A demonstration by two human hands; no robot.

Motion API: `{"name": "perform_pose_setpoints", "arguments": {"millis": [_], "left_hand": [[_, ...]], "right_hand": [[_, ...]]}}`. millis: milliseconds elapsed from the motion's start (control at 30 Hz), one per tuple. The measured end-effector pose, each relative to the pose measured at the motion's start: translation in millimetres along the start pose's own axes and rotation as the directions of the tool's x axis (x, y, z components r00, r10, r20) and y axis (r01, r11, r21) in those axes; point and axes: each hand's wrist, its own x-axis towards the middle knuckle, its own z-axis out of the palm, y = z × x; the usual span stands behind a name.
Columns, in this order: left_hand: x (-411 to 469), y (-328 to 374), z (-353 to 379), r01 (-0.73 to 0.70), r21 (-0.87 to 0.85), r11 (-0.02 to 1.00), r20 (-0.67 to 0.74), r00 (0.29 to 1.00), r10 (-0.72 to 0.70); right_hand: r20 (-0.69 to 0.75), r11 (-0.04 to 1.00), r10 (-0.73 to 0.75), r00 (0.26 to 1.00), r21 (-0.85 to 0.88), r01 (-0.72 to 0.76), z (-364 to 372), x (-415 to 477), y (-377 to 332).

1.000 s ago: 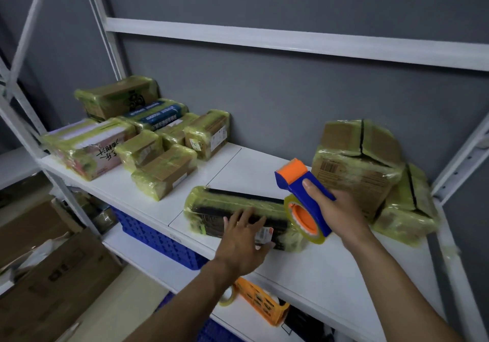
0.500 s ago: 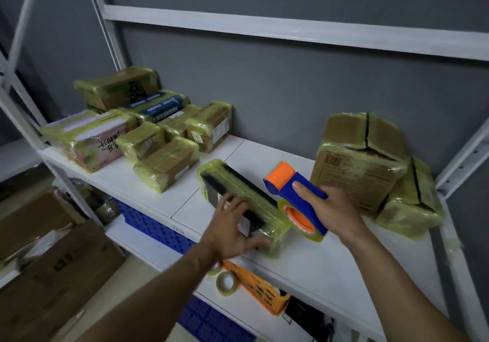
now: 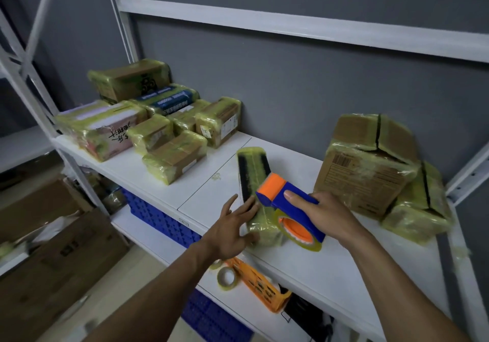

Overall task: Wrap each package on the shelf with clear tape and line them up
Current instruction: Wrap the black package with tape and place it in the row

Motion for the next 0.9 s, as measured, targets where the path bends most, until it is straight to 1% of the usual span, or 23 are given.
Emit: {"name": "perform_pose_setpoints", "arguments": {"millis": [100,167,233,267,300,333,367,400,433,467,500,533,567,600,700,800,900], "left_hand": [[-0.4,1.1,0.3,0.094,0.021,0.995,0.022,0.995,-0.094],[-2.2,7.4,0.3,0.173,-0.004,0.985,0.015,0.985,-0.173],[-4.7,14.3,-3.4,0.233,-0.058,0.971,0.005,0.973,-0.233],[-6.2,18.3,-5.4,0.248,-0.11,0.962,-0.005,0.968,-0.25],[-7.7,23.1,-7.7,0.252,-0.208,0.945,-0.031,0.964,-0.264],[-10.0,30.2,-10.9,0.235,-0.352,0.906,-0.08,0.957,-0.279],[-12.2,39.7,-14.7,0.199,-0.522,0.83,-0.146,0.937,-0.316],[-13.9,49.2,-18.4,0.16,-0.673,0.722,-0.195,0.903,-0.383],[-13.8,56.8,-22.4,0.142,-0.783,0.605,-0.193,0.87,-0.454],[-12.8,62.2,-26.7,0.16,-0.85,0.501,-0.137,0.852,-0.505],[-12.0,66.1,-30.5,0.194,-0.881,0.432,-0.062,0.857,-0.511],[-12.5,69.6,-33.6,0.224,-0.885,0.407,-0.002,0.874,-0.486],[-13.3,72.5,-36.1,0.238,-0.883,0.404,0.028,0.886,-0.462],[-14.1,74.2,-37.1,0.235,-0.884,0.404,0.026,0.887,-0.46],[-15.7,75.8,-37.9,0.19,-0.913,0.361,-0.015,0.868,-0.496],[-14.9,76.3,-39.4,0.2,-0.903,0.381,-0.036,0.847,-0.53],[-14.1,74.6,-40.7,0.212,-0.9,0.381,-0.038,0.832,-0.554]], "right_hand": [[0.075,0.995,0.028,0.997,-0.1,-0.021,6.2,-1.6,5.4],[0.083,0.995,0.022,0.996,-0.101,-0.014,5.7,-2.4,8.5],[0.089,0.996,0.017,0.996,-0.089,-0.009,2.3,-3.4,11.5],[0.097,0.996,0.015,0.995,-0.085,-0.006,0.7,-4.2,13.6],[0.11,0.997,0.011,0.994,-0.081,-0.002,-0.2,-5.4,15.9],[0.124,0.997,0.005,0.992,-0.074,0.004,-1.2,-6.5,17.9],[0.136,0.998,-0.003,0.991,-0.061,0.012,-2.3,-8.1,19.4],[0.145,0.999,-0.015,0.989,-0.045,0.022,-3.3,-9.7,20.2],[0.152,0.999,-0.029,0.988,-0.025,0.034,-3.8,-11.1,20.7],[0.159,0.999,-0.045,0.986,-0.007,0.046,-4.1,-12.2,21.0],[0.167,0.998,-0.059,0.984,0.008,0.059,-4.1,-13.5,21.2],[0.178,0.997,-0.073,0.981,0.021,0.07,-3.8,-14.6,21.5],[0.187,0.996,-0.084,0.979,0.035,0.079,-3.4,-15.5,22.2],[0.192,0.995,-0.093,0.977,0.046,0.085,-3.0,-16.5,23.4],[0.195,0.993,-0.107,0.975,0.068,0.095,-2.4,-18.4,26.7],[0.204,0.992,-0.113,0.973,0.08,0.098,-2.2,-20.0,27.2],[0.194,0.988,-0.135,0.972,0.099,0.118,-0.5,-20.4,25.4]]}}
